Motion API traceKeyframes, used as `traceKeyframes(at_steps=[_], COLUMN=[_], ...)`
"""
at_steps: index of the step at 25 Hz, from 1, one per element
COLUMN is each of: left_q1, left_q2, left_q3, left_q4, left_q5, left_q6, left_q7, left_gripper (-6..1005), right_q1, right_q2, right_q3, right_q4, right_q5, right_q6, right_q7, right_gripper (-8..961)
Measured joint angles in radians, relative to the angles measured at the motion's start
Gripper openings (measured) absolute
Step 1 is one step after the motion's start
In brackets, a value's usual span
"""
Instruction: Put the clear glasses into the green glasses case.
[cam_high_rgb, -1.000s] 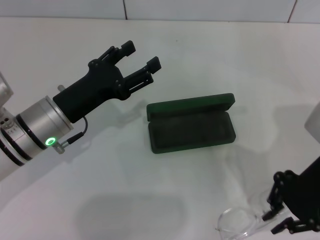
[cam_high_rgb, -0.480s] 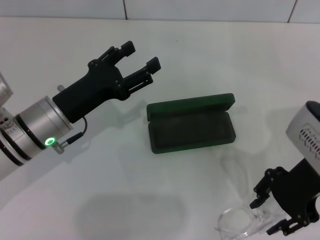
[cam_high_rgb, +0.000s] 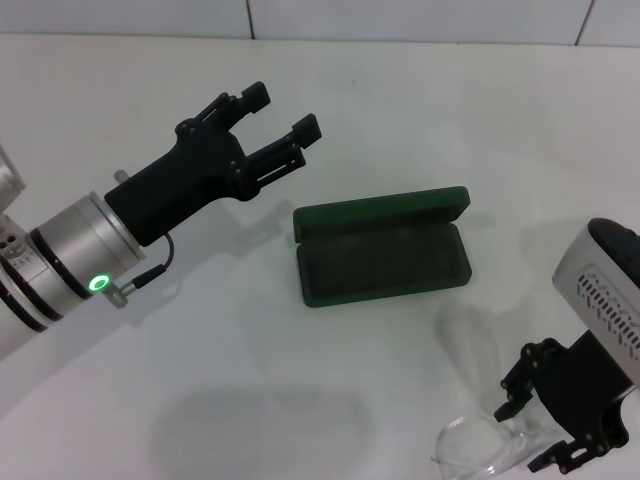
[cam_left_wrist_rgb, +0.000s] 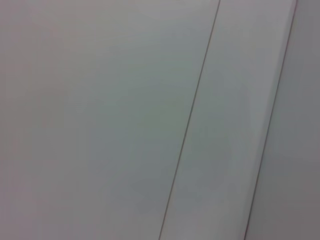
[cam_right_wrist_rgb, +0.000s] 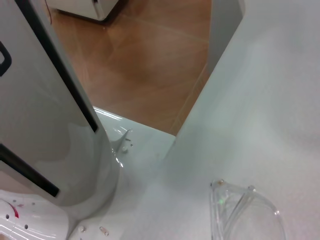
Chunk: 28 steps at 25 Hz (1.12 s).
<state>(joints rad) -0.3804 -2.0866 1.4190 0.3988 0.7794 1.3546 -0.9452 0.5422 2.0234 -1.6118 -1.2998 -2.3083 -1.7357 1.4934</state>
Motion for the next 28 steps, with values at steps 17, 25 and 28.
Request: traceKeyframes(at_steps=[17,25,28], left_q1=[0.01,0.012,0.012], left_q2=[0.001,0.002,0.002], left_q3=[0.001,0.002,0.002], left_q4=[0.0,0.0,0.0], left_q5=[0.001,0.003,0.005], left_q6=[0.007,0.023,0.024], left_q7=[0.001,0.002,0.002], left_gripper=[889,890,890], right_q1=[-0.001,0.007,0.037], right_q2=[0.0,0.0,-0.001], right_q3=[-0.011,0.058,0.124], right_q4=[0.004,0.025,0.073], right_q5=[0.003,0.028,0.055], right_q6=[-0.003,-0.002,-0.015], right_q7=[0.008,0.054,0.08], right_gripper=[349,205,169])
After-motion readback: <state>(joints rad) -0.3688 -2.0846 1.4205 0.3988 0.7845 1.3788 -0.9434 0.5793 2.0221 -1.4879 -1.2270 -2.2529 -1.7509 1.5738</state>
